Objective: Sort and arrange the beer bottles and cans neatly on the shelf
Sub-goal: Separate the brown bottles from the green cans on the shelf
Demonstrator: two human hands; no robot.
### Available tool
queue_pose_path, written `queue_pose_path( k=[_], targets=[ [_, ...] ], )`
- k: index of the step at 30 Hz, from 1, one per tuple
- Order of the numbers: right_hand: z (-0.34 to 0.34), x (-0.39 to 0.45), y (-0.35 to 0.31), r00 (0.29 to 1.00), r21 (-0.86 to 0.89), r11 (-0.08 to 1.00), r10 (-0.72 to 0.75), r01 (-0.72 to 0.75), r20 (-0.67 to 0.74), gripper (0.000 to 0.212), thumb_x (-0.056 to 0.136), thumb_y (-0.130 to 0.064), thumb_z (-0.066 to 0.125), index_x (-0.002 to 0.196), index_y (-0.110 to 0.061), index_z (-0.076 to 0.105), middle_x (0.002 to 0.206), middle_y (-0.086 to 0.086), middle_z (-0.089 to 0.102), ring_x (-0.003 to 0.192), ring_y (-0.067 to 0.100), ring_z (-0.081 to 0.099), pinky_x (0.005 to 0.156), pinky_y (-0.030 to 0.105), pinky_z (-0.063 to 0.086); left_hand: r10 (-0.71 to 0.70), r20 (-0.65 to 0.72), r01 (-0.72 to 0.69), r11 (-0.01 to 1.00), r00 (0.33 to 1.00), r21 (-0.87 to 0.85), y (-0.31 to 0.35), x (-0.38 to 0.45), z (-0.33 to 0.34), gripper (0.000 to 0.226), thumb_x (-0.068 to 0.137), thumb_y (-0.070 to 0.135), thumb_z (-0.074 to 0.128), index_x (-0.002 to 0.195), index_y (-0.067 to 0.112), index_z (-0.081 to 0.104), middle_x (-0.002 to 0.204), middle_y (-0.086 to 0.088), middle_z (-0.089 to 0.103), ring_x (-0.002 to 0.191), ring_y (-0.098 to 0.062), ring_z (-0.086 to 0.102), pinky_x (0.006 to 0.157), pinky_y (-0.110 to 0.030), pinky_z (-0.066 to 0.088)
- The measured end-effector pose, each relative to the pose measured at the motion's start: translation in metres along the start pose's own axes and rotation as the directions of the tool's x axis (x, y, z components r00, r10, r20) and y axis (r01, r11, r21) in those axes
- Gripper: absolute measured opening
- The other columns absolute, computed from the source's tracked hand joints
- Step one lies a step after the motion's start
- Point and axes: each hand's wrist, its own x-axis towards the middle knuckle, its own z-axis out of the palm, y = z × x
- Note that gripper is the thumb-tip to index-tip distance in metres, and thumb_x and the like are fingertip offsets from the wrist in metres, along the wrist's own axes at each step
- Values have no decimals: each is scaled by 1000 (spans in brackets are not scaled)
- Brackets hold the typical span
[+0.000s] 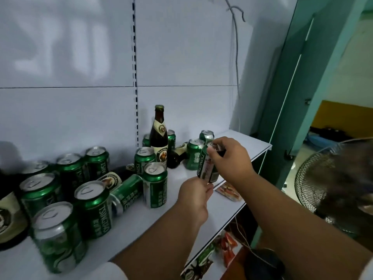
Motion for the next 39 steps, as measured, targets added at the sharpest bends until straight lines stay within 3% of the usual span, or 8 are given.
queue_pose_path(
  k=[6, 11, 17, 22, 27, 30, 34, 39],
  targets=[
    [13, 64, 65, 997, -39, 999, -29, 32, 70, 25, 91, -37, 65, 109, -20, 66, 105, 0, 63, 95, 16, 58, 82, 30, 48, -34, -39, 33, 999, 999, -19, -2, 70, 43, 36, 99, -7, 37, 134, -11, 46, 142, -24, 50, 134, -32, 48, 112, -36, 39],
    [23, 129, 115, 976, -36, 992, -108, 117, 191, 22, 91, -38, 64, 104, -20, 65, 104, 2, 64, 91, 17, 57, 76, 28, 45, -31, -172, 21, 998, 985, -57, -5, 120, 82, 14, 97, -2, 49, 103, -7, 61, 115, -20, 64, 116, -27, 61, 105, -34, 46],
    [44, 167, 144, 916, 34, 975, -220, 222, 335, 21, 88, -35, 66, 103, -20, 65, 106, 2, 62, 93, 17, 56, 76, 25, 39, -3, -343, -3, 1000, 939, -17, -17, 161, 108, 15, 89, -4, 50, 82, 3, 61, 99, -19, 61, 95, -28, 56, 88, -37, 47],
    [55, 181, 151, 864, 46, 965, -254, 260, 434, 25, 86, -38, 66, 104, -22, 60, 108, 4, 58, 93, 21, 59, 73, 27, 41, 41, -404, -56, 998, 914, -27, -21, 158, 112, 21, 66, 4, 58, 85, 5, 66, 91, -15, 63, 88, -26, 56, 81, -35, 45],
    [56, 193, 150, 883, 81, 979, -205, 188, 423, 29, 90, -45, 59, 103, -20, 52, 107, 2, 56, 97, 22, 57, 78, 33, 46, 269, -420, -225, 962, 867, 152, -16, 155, 109, 29, 91, -9, 48, 91, 12, 69, 89, -4, 70, 92, -22, 66, 84, -28, 53],
    [54, 203, 148, 921, 136, 984, -158, 116, 356, 23, 96, -39, 53, 103, -18, 54, 104, 1, 58, 92, 18, 55, 74, 30, 40, 479, -384, -267, 831, 789, 488, -3, 152, 107, 29, 95, 1, 48, 104, 22, 65, 105, 0, 70, 101, -18, 66, 92, -32, 54],
    [51, 221, 142, 925, 233, 973, -96, 9, 367, 19, 98, -28, 49, 101, -13, 59, 100, 1, 62, 92, 19, 57, 81, 33, 46, 647, -191, -362, 618, 738, 697, 20, 151, 110, 26, 97, 5, 49, 109, 23, 65, 105, 3, 67, 90, -6, 64, 74, -14, 52],
    [69, 248, 150, 898, 358, 929, -72, -98, 434, 16, 93, -12, 51, 90, -20, 64, 98, 2, 67, 93, 21, 63, 84, 41, 55, 747, -21, -295, 289, 665, 911, 48, 163, 113, 26, 98, 10, 48, 114, 24, 63, 114, 6, 59, 106, -11, 56, 96, -25, 45]
  ],
)
